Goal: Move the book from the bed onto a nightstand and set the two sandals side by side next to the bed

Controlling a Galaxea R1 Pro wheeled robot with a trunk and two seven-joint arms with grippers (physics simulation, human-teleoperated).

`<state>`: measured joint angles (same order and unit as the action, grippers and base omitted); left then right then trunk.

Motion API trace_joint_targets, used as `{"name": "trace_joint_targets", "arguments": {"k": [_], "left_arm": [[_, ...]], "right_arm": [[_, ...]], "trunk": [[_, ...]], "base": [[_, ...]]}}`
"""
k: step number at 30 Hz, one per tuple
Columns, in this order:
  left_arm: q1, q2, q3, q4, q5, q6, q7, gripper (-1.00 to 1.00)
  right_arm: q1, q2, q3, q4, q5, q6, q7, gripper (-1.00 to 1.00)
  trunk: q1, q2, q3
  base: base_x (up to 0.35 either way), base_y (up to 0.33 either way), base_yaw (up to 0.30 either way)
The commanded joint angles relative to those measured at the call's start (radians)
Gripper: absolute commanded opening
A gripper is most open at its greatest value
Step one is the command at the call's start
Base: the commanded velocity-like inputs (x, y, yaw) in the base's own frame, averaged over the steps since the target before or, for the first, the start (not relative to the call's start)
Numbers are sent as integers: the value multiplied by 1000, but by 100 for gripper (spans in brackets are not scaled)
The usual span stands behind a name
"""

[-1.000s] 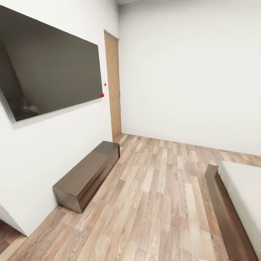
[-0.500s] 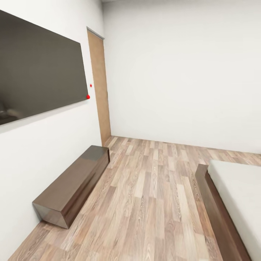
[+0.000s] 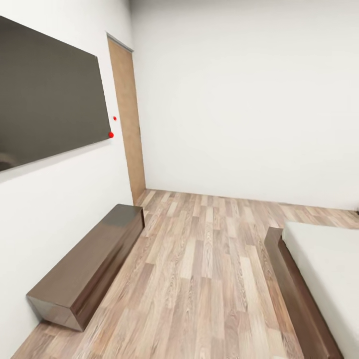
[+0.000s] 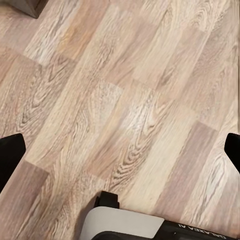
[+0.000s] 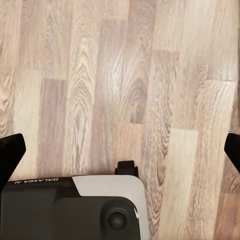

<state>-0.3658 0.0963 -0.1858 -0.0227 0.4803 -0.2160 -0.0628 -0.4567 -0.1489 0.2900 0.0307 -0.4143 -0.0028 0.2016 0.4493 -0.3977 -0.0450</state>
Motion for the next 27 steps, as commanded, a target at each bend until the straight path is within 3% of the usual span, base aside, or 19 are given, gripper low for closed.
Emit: {"name": "trace_joint_targets", "arguments": {"k": [1,21,27], "left_arm": [[-1,0,-8,1,11,-3,-5,100],[-1,0,-8,1,11,-3,-5,100],[-1,0,-6,1,11,-3,-5,100]], "right_arm": [[-2,0,8,3,-11,0,5,100],[-2,0,8,2,-11,0,5,100],[-2,0,8,2,-11,0,5,100]], "trunk": [[1,-2,-2],[1,-2,-2],[1,-2,-3]], "base": [[10,0,-283],[3,0,-298],[260,0,-122]]}}
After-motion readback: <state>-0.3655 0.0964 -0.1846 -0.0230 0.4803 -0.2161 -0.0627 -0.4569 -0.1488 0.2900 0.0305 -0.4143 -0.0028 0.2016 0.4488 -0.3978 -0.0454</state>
